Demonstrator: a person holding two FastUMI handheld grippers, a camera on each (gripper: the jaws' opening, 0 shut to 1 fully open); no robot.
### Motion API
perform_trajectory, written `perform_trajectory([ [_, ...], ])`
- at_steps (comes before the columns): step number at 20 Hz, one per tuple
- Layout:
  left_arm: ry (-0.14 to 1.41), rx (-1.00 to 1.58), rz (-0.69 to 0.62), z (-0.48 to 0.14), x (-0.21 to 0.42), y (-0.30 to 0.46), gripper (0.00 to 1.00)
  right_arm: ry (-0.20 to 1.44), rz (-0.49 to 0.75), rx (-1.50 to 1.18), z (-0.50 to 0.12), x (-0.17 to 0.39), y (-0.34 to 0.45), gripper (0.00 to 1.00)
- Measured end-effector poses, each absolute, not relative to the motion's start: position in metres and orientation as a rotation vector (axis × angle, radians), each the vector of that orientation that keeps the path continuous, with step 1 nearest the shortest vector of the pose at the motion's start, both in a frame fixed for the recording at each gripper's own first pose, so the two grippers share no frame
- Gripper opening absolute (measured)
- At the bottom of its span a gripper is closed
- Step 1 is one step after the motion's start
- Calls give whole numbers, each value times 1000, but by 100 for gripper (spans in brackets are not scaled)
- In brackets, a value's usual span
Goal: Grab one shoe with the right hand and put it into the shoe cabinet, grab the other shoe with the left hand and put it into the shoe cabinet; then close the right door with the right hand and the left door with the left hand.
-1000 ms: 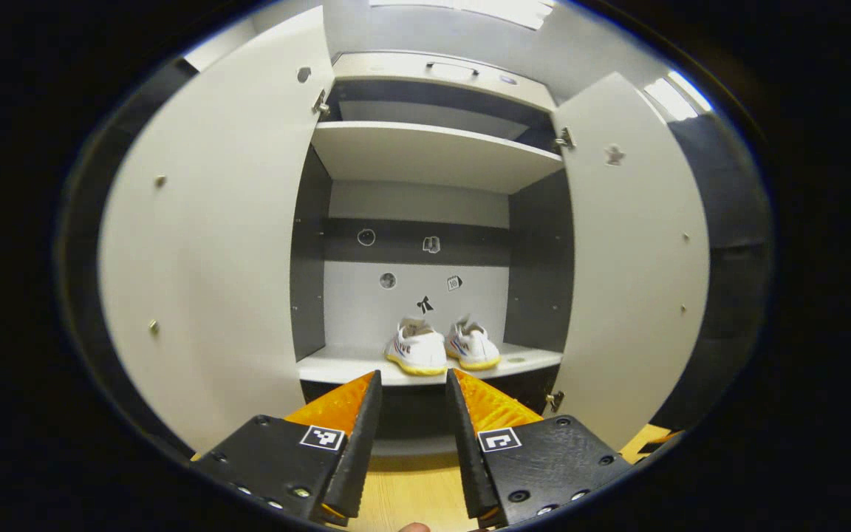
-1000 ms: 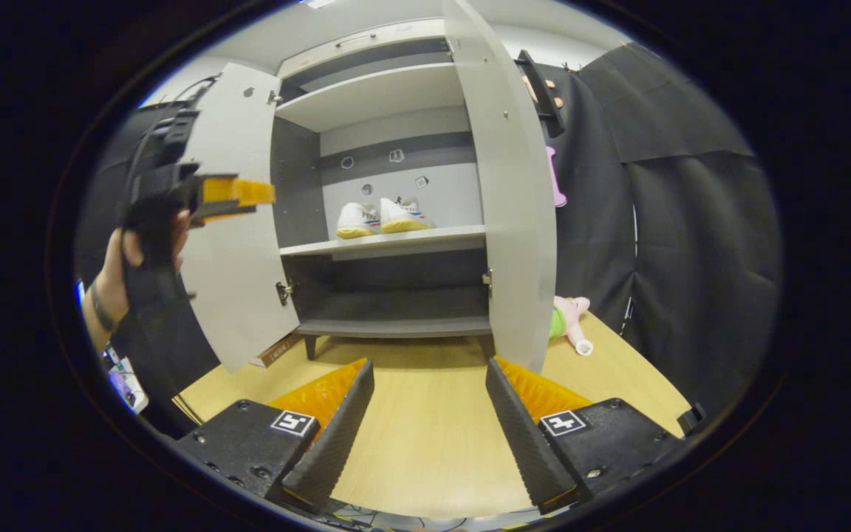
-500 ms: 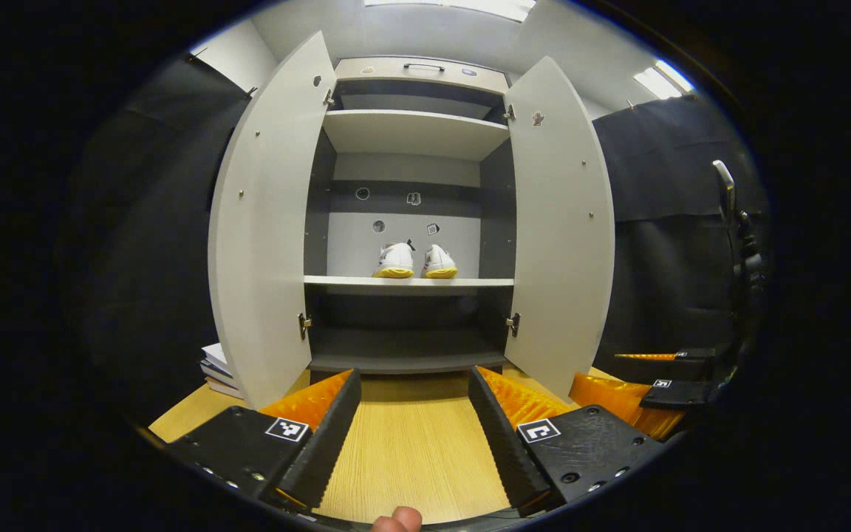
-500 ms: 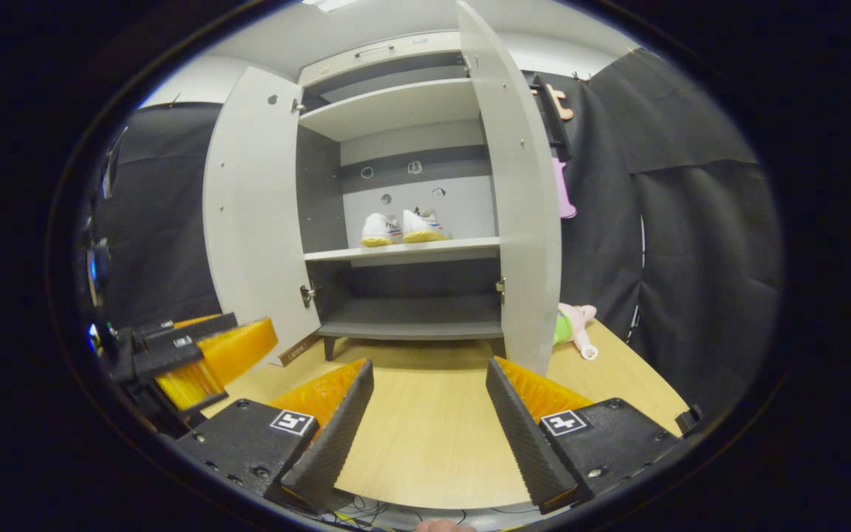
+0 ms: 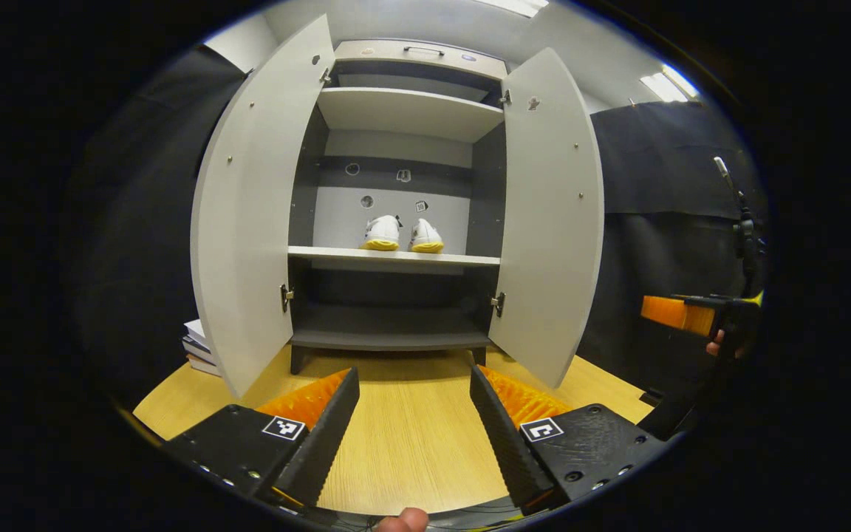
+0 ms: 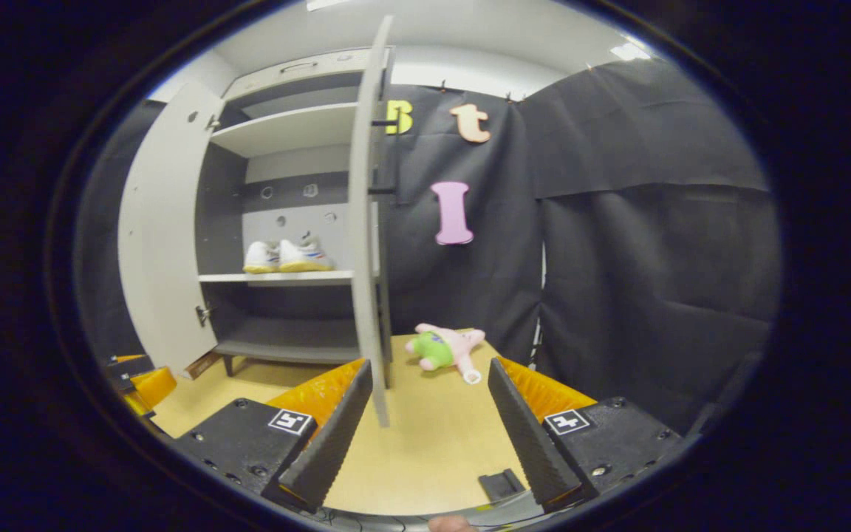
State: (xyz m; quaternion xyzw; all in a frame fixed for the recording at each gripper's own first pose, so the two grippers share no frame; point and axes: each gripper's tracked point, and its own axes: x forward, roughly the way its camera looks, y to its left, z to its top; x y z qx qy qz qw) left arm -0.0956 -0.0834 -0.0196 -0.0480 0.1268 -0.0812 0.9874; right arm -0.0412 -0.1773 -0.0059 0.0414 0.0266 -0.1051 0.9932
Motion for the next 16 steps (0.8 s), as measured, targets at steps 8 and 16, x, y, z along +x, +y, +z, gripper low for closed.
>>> perform_trajectory([
  [8, 249, -65, -122, -19, -96, -67, 91, -60, -312, 82, 96, 26, -270, 97],
  [16, 221, -27, -76, -15, -93, -53, 91, -107, -241, -1, 174, 94, -255, 99],
])
